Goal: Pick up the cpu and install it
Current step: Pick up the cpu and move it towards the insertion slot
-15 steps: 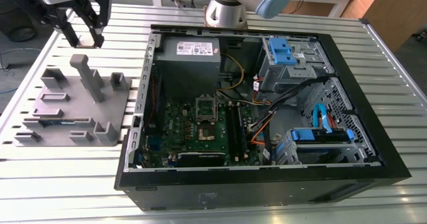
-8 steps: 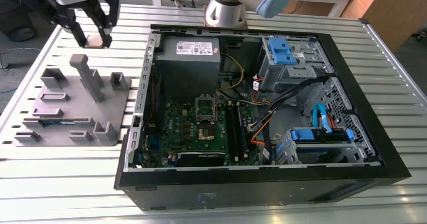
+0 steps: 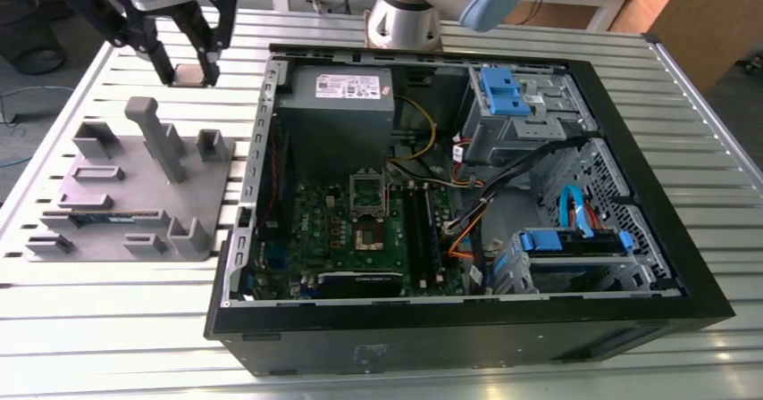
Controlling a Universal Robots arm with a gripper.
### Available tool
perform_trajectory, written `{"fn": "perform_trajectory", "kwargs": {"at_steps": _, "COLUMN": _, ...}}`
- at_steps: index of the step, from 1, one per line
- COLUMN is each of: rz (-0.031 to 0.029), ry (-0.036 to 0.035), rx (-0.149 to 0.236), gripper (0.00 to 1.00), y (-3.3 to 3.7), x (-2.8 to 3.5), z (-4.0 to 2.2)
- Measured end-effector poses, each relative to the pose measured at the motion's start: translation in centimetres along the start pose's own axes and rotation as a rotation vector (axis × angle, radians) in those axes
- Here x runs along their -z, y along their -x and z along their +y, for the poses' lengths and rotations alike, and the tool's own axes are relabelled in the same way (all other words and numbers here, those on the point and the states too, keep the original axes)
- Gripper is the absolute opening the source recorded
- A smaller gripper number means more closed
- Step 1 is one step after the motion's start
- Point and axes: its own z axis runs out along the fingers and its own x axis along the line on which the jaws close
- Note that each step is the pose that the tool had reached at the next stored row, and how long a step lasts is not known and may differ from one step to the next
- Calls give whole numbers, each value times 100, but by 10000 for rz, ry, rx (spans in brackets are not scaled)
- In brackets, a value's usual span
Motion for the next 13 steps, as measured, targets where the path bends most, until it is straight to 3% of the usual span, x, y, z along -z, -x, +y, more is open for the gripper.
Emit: {"fn": "perform_trajectory", "kwargs": {"at_steps": 13, "rz": 0, "ry": 0, "rx": 1, "gripper": 47, "y": 285, "x": -9, "z": 0}}
